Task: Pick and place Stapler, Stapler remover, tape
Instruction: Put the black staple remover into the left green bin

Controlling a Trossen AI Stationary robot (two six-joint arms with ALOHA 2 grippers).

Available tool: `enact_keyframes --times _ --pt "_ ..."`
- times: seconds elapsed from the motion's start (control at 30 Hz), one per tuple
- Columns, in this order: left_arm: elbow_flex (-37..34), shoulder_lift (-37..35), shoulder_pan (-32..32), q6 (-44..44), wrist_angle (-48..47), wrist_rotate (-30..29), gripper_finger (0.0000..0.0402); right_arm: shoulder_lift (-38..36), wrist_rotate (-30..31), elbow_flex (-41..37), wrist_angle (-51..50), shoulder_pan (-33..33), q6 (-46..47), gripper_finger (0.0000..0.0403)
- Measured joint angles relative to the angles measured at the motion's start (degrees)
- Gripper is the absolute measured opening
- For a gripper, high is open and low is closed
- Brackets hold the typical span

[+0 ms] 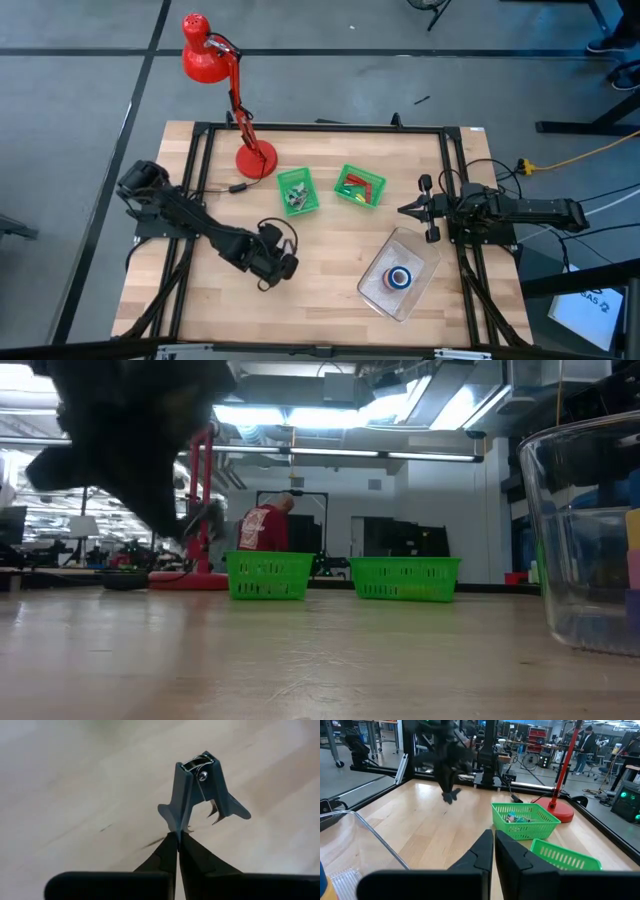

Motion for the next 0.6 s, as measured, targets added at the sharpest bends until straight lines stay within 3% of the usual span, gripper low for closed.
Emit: enact_keyframes --times 0.37,0.6 --pt "3.74 -4.75 0.31 3.66 -0.38 -10.69 0.0003 0.00 0.00 -0.01 -0.01 0.01 0.00 0.0021" --pt "3.77 -8.80 6.56 11.08 -0.96 -14.16 0.0003 0.00 -0.02 -0.02 -0.02 0.02 0.00 0.0021"
